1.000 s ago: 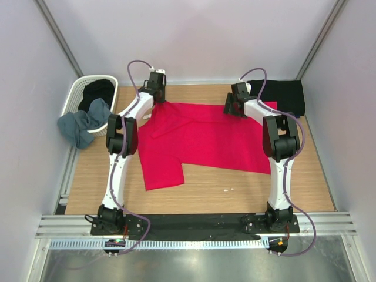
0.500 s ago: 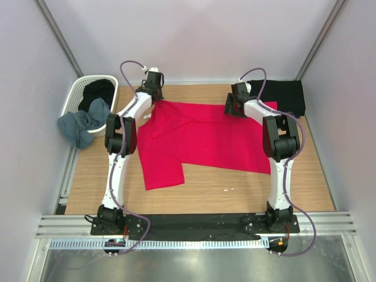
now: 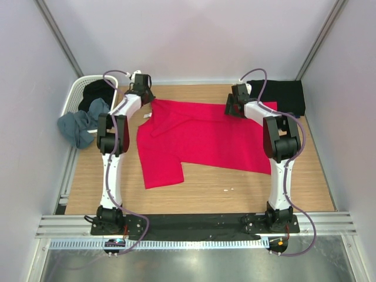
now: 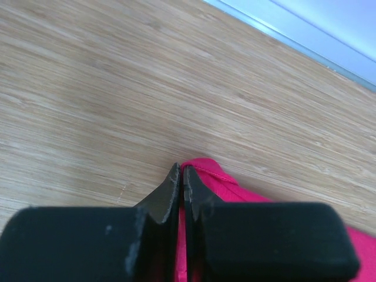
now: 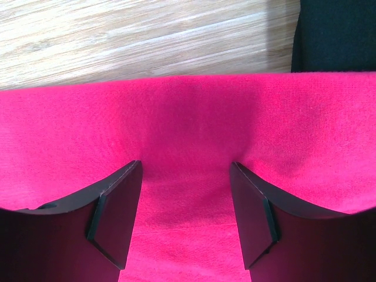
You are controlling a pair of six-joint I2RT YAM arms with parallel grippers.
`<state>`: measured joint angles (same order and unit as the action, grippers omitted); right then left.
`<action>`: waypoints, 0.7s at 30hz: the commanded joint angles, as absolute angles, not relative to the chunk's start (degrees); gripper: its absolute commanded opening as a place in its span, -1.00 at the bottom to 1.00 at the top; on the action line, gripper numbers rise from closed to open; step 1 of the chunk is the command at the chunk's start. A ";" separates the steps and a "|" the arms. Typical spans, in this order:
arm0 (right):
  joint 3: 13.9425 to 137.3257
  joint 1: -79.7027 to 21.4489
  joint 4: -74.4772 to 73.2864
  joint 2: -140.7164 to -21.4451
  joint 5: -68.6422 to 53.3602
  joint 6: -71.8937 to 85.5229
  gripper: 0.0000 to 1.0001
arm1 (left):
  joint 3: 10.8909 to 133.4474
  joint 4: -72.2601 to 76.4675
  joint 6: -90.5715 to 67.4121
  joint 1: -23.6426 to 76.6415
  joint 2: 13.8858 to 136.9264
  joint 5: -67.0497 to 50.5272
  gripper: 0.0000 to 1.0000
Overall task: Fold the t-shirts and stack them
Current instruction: Fold the tshirt
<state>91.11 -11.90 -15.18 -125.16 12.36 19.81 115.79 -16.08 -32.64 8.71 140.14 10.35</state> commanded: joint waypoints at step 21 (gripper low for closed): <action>89.57 -11.34 -21.18 -107.67 1.06 15.38 0.99 | 87.72 -11.69 -11.69 17.04 104.42 -3.68 0.99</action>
<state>89.76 -11.51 -21.69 -113.40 3.51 16.56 90.28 -13.45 -16.99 14.61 106.17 3.99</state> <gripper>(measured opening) 0.995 0.986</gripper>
